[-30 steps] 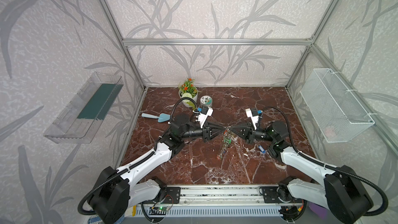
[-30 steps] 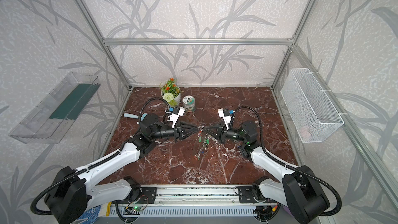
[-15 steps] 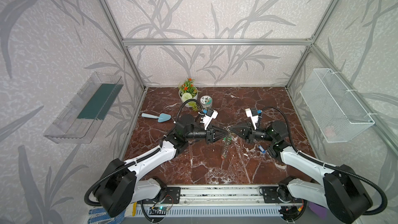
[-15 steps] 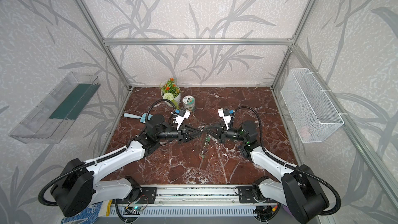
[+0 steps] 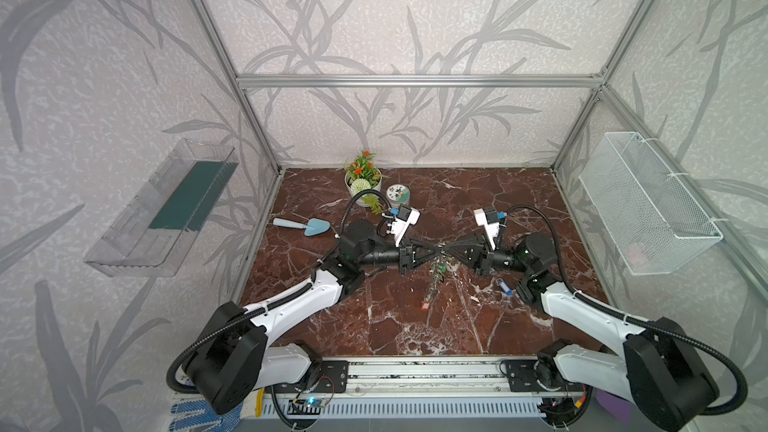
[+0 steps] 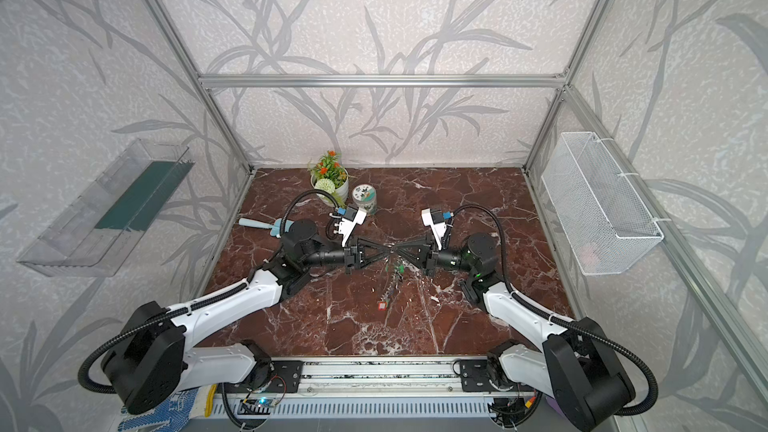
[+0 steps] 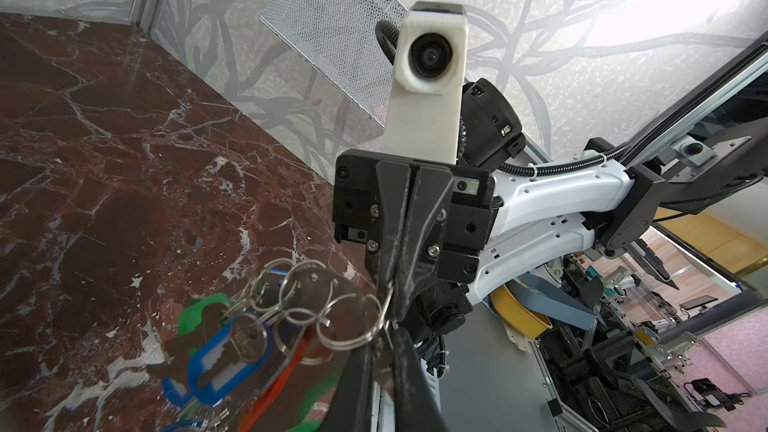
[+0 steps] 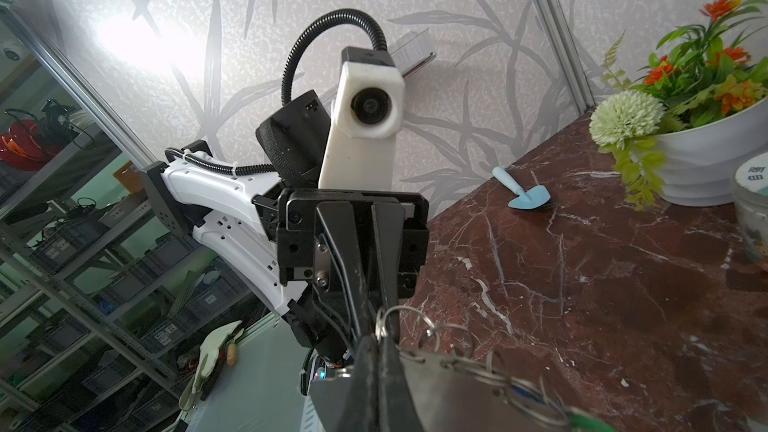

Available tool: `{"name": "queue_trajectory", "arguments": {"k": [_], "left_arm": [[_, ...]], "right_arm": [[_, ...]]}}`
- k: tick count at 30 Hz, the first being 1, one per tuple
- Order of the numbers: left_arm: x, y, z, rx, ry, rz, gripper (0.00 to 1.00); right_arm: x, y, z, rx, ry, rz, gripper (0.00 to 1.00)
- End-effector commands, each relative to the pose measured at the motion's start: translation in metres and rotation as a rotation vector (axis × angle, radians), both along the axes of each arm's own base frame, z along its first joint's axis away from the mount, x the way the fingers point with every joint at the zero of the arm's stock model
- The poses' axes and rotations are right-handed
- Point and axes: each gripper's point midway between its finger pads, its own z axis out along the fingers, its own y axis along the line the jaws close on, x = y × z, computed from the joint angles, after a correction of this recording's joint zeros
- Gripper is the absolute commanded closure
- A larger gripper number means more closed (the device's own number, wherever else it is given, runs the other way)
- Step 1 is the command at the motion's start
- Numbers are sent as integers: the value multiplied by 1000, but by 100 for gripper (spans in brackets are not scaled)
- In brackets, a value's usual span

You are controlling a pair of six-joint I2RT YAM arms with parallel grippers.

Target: Put the keys on the keyring

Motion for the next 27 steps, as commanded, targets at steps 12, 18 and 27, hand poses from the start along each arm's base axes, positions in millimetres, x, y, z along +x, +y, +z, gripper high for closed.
{"name": "queue_trajectory", "arguments": {"k": [12, 18, 27], "left_arm": [[3, -6, 19, -39, -30, -12, 97], [4, -2, 18, 6, -55, 16, 100], [-6, 8, 11, 177, -136, 4, 100]], "right_arm": [[-3, -1, 16, 37, -78, 10, 100], [-3, 0, 15, 35, -76, 8, 100], [-3, -1, 14, 27, -80, 0, 96]]}}
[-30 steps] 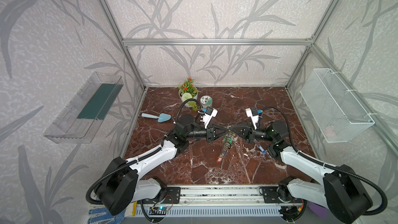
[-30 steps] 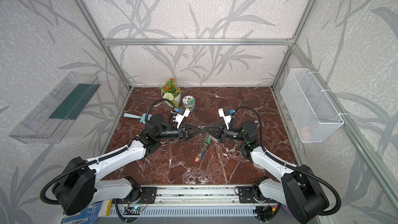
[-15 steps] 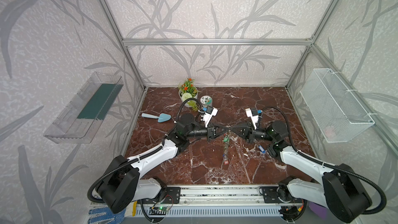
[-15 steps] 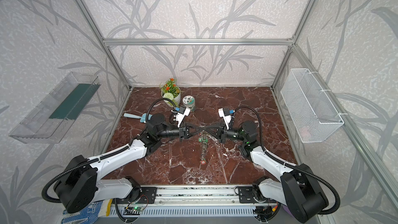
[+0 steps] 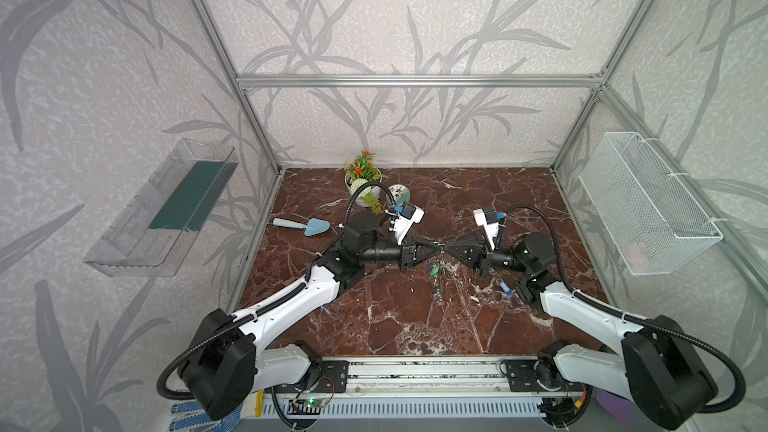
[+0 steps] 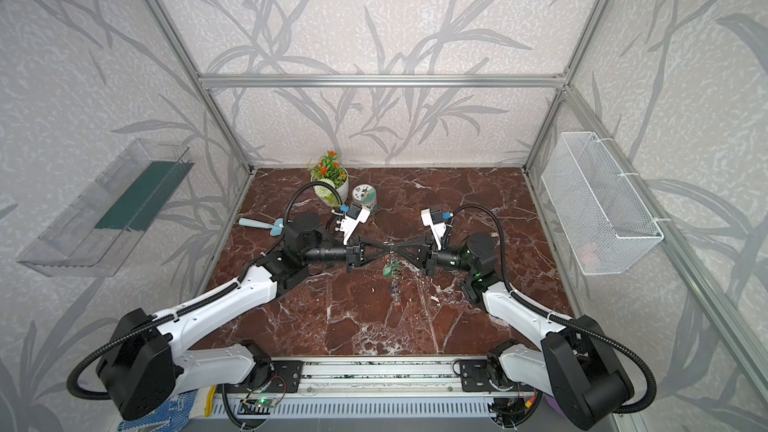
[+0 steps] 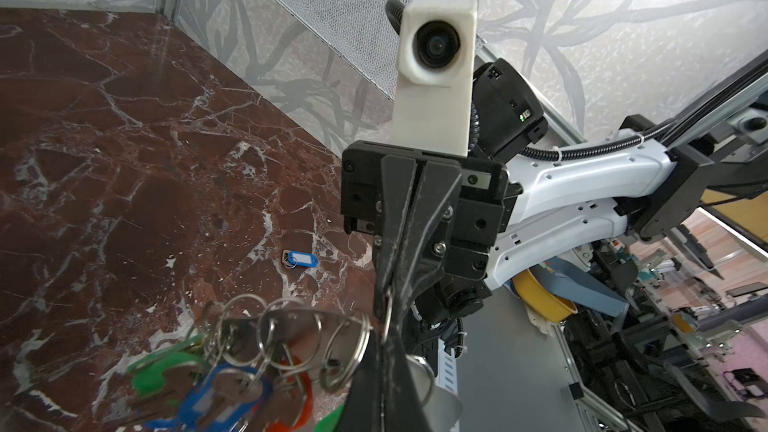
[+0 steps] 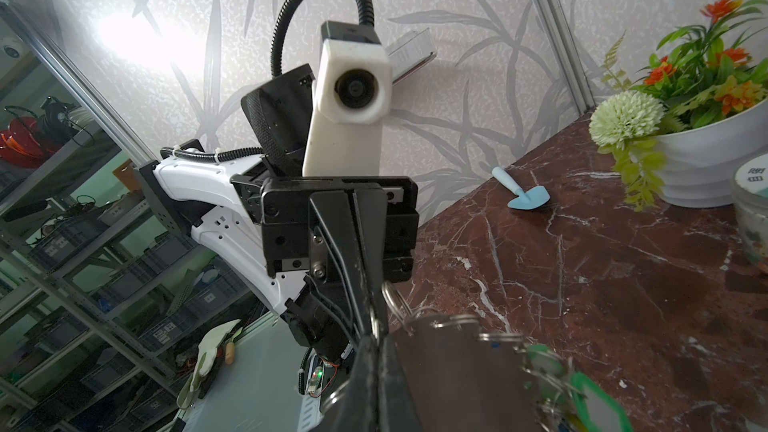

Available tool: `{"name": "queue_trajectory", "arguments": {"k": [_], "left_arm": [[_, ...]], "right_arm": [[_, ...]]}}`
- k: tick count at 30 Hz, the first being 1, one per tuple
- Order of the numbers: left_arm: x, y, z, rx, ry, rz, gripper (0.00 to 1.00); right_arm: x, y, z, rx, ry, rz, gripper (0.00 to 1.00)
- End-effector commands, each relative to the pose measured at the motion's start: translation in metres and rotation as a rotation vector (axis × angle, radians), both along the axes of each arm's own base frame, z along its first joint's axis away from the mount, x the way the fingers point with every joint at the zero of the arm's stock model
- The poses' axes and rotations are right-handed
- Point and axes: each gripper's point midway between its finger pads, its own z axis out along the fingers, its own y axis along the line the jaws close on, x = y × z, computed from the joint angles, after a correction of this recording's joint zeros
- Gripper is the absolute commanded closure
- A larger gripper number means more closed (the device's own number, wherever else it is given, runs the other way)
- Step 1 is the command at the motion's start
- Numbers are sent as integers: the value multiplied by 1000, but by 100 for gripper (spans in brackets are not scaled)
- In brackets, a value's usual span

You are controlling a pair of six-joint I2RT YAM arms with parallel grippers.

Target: Put the keys on the keyring

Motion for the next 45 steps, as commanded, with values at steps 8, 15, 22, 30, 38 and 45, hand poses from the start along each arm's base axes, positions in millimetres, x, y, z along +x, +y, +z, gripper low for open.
{"name": "queue_trajectory", "arguments": {"k": [8, 15, 22, 30, 38, 45], "left_arm": [[-15, 11, 9, 153, -147, -62, 100], [-20, 15, 13, 224, -227, -99, 100], [-22, 14, 19, 264, -265, -153, 100], [-17, 8, 26, 263, -298, -180, 100], [-11, 1, 30, 241, -319, -192, 100], [-8, -3, 33, 228, -315, -203, 100]], "right_arm": [[1, -9, 19, 49, -68, -23, 78], [3, -10, 18, 51, -62, -30, 68], [-1, -6, 15, 46, -61, 2, 67], [-8, 1, 12, 33, -65, 45, 74], [-13, 7, 10, 25, -64, 83, 77], [-12, 9, 7, 19, -57, 90, 81]]}}
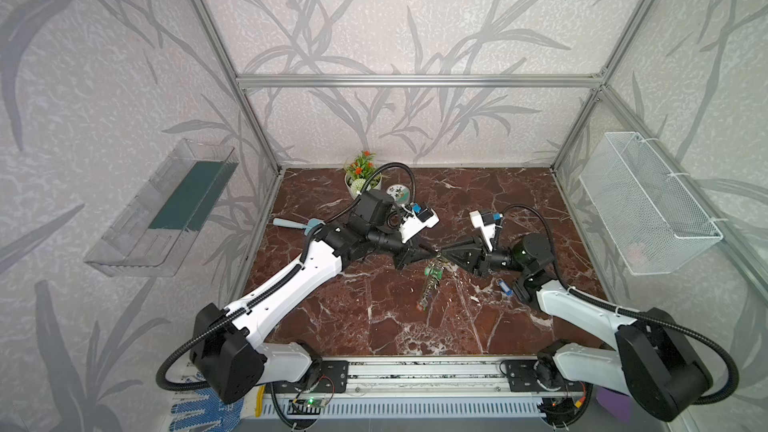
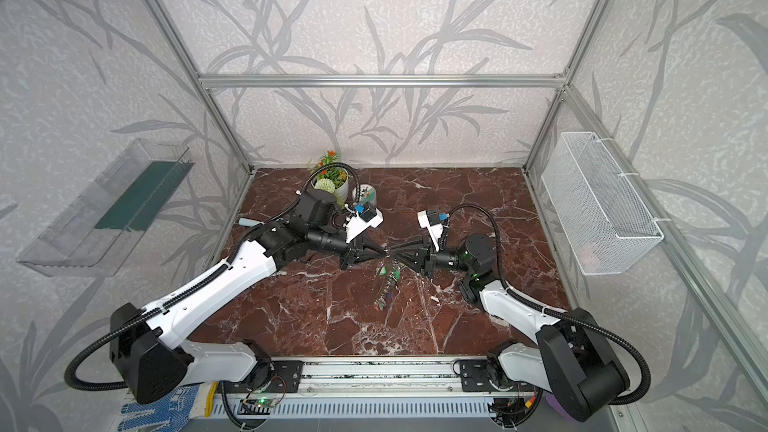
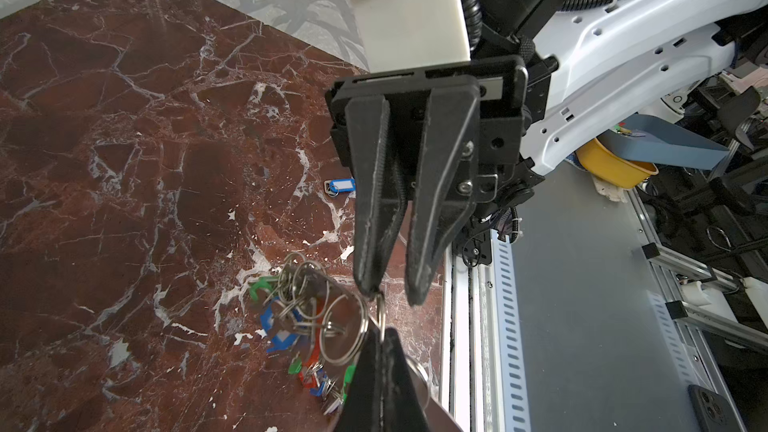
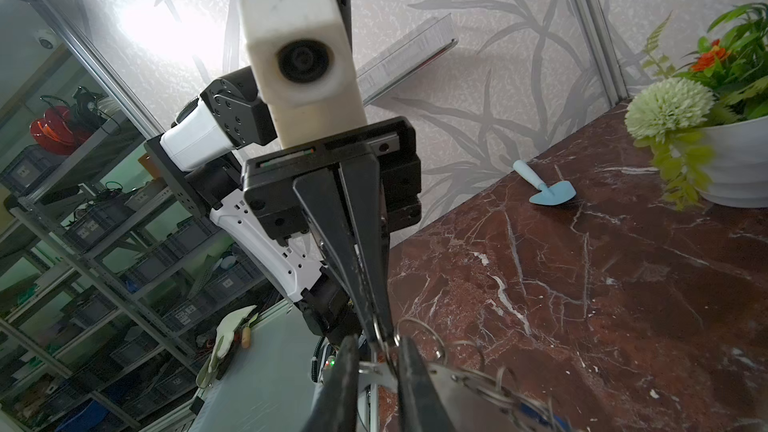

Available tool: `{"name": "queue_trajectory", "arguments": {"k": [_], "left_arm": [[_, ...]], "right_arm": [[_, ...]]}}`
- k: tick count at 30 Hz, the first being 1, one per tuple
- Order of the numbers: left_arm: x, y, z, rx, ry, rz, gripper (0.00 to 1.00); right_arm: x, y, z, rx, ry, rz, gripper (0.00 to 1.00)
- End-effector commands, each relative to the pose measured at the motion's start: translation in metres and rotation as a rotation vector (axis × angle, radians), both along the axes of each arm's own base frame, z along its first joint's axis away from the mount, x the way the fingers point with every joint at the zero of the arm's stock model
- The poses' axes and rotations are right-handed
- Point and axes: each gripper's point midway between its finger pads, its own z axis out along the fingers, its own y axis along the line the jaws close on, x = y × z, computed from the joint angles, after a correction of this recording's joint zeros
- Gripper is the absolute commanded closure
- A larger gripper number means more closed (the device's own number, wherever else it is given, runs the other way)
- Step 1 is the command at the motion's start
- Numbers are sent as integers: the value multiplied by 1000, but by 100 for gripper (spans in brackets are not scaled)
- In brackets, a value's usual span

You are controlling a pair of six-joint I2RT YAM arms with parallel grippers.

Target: Put the keys on the keyring

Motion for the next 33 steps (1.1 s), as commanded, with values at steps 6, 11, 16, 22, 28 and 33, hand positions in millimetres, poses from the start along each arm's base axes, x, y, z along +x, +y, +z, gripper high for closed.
{"name": "queue_trajectory", "arguments": {"k": [6, 11, 16, 22, 28, 33], "left_arm": [[3, -10, 36, -101, -82, -50, 100], [11, -12, 36, -125, -70, -24, 100], [16, -13, 37, -140, -61, -13, 100], [17, -12, 35, -135, -53, -8, 100], [16, -10, 30, -124, -44, 1, 100], [15, -10, 30, -150, -24, 18, 100]], "right_arm": [[-3, 3, 8, 10, -51, 22, 84], [-4, 3, 7, 9, -51, 26, 84], [-4, 4, 6, 5, -51, 24, 84], [-3, 4, 5, 1, -51, 16, 92], [-1, 3, 3, -2, -45, 8, 99], [1, 4, 1, -2, -39, 5, 100]]}}
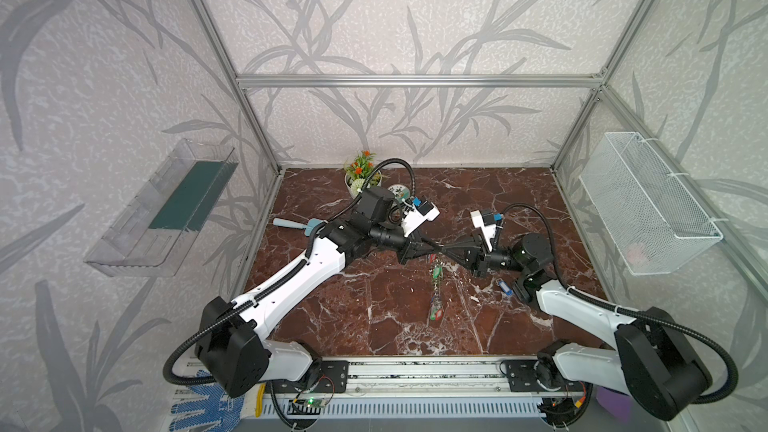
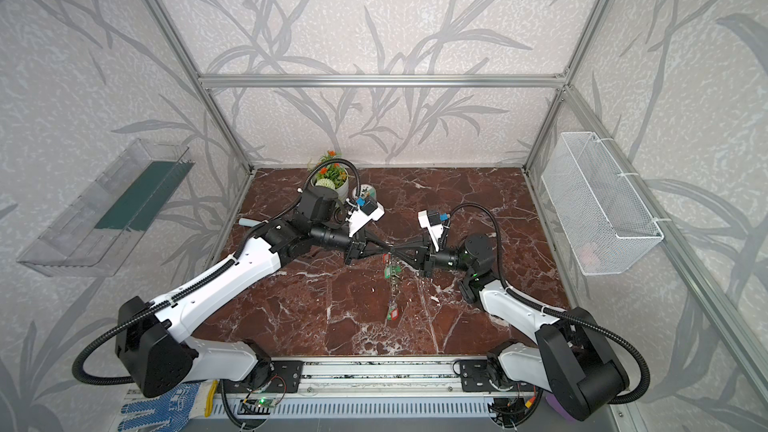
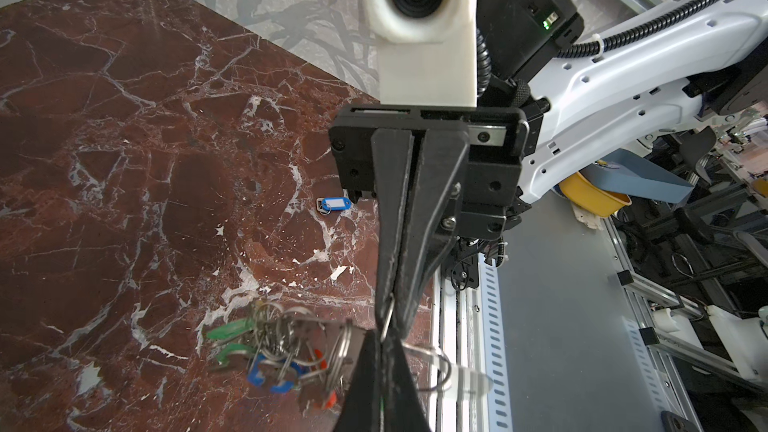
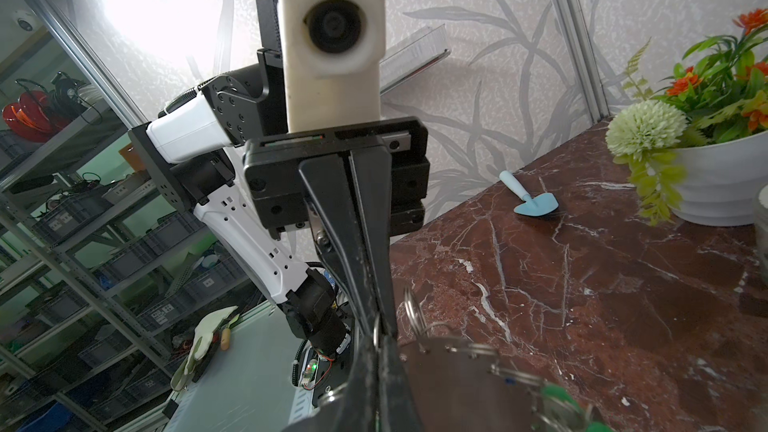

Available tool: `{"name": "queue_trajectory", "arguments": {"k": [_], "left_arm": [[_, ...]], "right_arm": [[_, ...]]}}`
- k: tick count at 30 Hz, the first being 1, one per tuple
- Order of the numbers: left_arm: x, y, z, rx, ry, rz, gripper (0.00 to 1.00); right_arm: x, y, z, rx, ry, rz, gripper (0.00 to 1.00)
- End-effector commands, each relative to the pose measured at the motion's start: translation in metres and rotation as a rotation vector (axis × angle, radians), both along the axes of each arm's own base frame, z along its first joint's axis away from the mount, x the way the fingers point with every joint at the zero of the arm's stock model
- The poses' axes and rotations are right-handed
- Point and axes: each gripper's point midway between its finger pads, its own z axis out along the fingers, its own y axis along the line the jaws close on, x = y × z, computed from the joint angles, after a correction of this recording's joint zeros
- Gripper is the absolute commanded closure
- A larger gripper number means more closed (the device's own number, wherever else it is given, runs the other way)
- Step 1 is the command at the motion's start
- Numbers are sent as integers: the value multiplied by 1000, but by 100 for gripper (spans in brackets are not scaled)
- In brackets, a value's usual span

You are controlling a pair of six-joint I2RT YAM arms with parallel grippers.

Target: Put the keys on the keyring

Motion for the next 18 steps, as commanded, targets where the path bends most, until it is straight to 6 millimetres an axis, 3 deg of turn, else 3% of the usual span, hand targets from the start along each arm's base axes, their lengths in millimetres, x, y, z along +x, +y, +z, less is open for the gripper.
{"name": "queue_trajectory", "arguments": {"k": [1, 8, 18], "left_arm": [[3, -4, 26, -103, -85, -2, 100], [-1, -6, 19, -145, 0, 12, 100], [-6, -8, 10, -202, 46, 34, 92]], "right_arm": [[-2, 4, 3, 3, 1, 24, 100], [-2, 2, 5, 7, -7, 9, 100], [-1, 2, 6, 7, -7, -5, 100]]}}
